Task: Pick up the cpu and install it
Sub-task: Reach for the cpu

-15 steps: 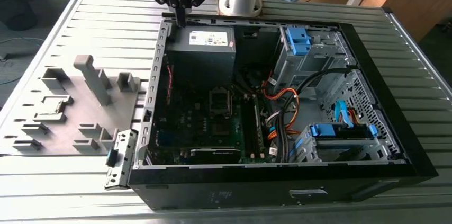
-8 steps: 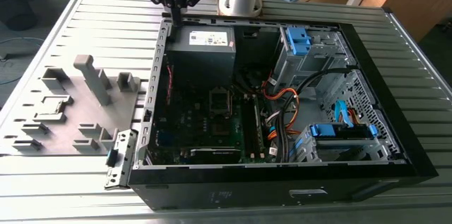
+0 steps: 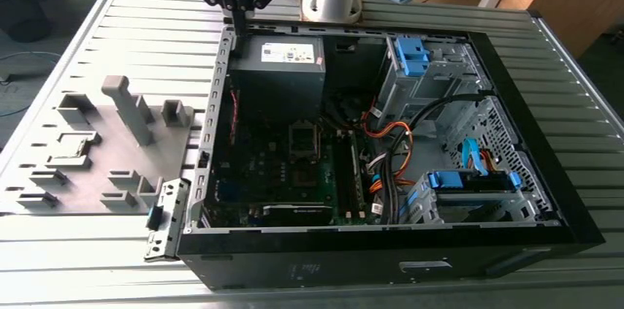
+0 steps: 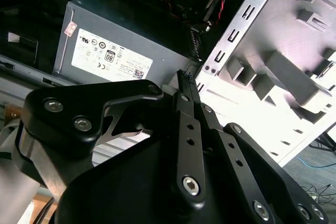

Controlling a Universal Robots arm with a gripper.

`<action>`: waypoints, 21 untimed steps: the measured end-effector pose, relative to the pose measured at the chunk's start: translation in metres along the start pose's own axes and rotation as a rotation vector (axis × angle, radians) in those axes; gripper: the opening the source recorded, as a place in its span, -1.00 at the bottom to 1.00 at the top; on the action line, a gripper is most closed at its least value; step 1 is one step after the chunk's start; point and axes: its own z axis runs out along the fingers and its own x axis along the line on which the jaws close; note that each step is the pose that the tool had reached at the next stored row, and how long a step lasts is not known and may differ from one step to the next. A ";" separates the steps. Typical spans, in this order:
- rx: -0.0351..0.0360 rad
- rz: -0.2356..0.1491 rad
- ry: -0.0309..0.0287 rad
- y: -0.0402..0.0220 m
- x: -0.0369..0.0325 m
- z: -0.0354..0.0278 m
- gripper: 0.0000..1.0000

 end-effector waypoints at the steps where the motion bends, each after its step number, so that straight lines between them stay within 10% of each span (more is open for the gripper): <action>1: 0.0000 0.000 0.0000 0.0000 0.0001 0.0000 -0.79; 21: 0.0000 0.000 -0.0001 -0.0005 0.0072 -0.0002 -0.79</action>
